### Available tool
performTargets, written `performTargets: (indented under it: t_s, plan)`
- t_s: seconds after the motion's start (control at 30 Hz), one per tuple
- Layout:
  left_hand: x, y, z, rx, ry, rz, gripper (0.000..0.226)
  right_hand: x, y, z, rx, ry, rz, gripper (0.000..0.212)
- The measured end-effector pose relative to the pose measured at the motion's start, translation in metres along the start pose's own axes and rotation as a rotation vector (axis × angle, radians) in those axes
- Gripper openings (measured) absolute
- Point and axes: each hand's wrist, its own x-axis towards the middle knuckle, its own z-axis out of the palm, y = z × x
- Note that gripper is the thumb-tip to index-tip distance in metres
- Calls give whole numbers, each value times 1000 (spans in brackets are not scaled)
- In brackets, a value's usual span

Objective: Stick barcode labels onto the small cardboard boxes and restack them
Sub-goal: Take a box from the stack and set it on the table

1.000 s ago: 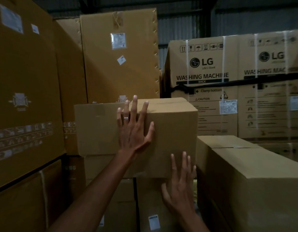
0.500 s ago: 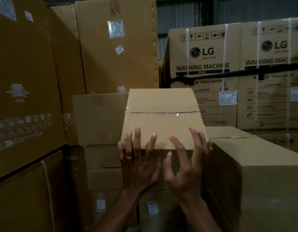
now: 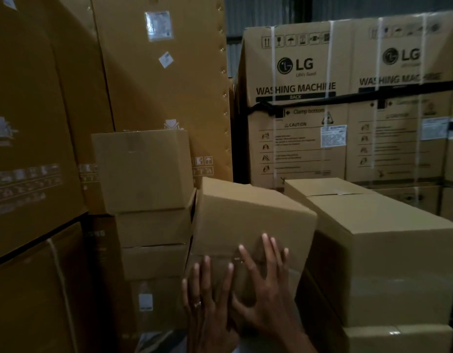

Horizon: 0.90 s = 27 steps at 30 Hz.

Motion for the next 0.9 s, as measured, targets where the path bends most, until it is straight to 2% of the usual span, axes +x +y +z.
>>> performTargets:
  t_s: [0.1,0.27,0.5,0.7,0.8,0.9]
  plan:
    - [-19,2,8,-5,-18,-59,85,-21,4,16,-1,6,-1,106]
    - [-44,9,11,-35,-27,-165,88,-41,-3,24,36,120,-38,99]
    - [-69,0,6,-242,-34,-370,104,-58,-5,33,22,61,-1,102]
    - [-77,-17,5,-247,-108,-325,120,-39,-14,27,0,59,-64,94]
    - [-80,-21,6,-265,-173,-322,116,-16,-26,17,-4,103,-127,89]
    - [-85,-23,11,-240,-144,-319,112,10,-34,3,-76,96,-159,89]
